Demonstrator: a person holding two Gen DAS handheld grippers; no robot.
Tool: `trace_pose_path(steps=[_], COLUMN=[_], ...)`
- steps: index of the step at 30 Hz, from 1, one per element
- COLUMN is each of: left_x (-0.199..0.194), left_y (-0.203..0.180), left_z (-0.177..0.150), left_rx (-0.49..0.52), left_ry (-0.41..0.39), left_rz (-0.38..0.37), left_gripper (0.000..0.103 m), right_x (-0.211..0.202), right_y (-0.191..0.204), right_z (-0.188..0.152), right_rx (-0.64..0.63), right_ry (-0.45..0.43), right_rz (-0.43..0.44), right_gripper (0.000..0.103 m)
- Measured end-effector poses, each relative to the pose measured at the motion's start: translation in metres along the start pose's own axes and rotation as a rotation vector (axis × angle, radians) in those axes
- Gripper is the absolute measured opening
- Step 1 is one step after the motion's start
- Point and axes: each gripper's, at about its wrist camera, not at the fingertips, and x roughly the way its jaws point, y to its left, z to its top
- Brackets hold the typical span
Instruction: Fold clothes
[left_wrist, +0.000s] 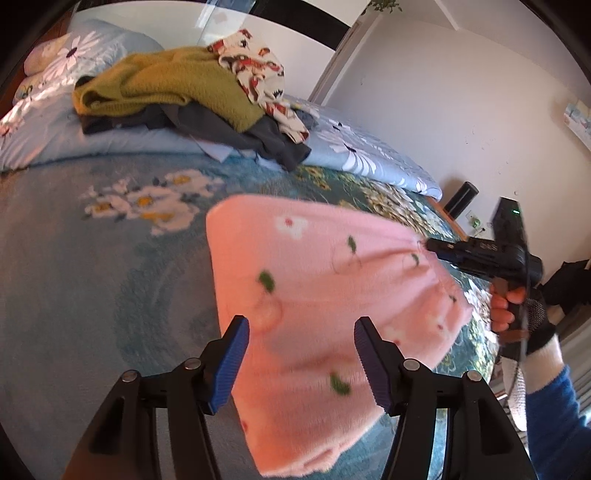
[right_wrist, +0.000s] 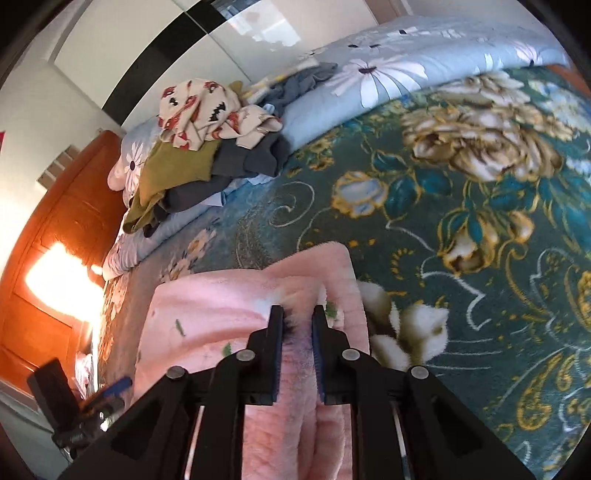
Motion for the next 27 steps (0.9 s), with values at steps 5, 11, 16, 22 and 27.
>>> trace_pose_path(steps=[5,11,16,22,27], left_x=[0.015,0.037,0.047,0.034,0.023], left_y=[-0.018,-0.035,-0.022,-0.02,0.014], left_z=[0.015,0.011,-0.003,-0.002,0.0], left_rx=[0.069,0.11,0.072,0.05,-0.068], left_ry=[0.01,0.052,0.098,0.075,0.054], left_rz=[0.05,0.024,0.029,0.016,0.039], left_gripper=[0.063,0.067,0.067,0.067,0.083], right_x=[-0.02,-0.003,0.015,0.003,-0.03], right_y=[0.03,0.08,0.044,0.045,0.034], right_z=[-0.01,-0.053,-0.071,-0.07,-0.07], right_rx=[-0.118,-0.379,-0.304,-0.28,-0.196], right_ry=[-0.042,0.016,0.066,0.027,-0.075], right_rz=[-0.212,-0.173,-0.178,-0.146,-0.081], right_gripper=[0.018,0.018,0.018,0.019,0.053])
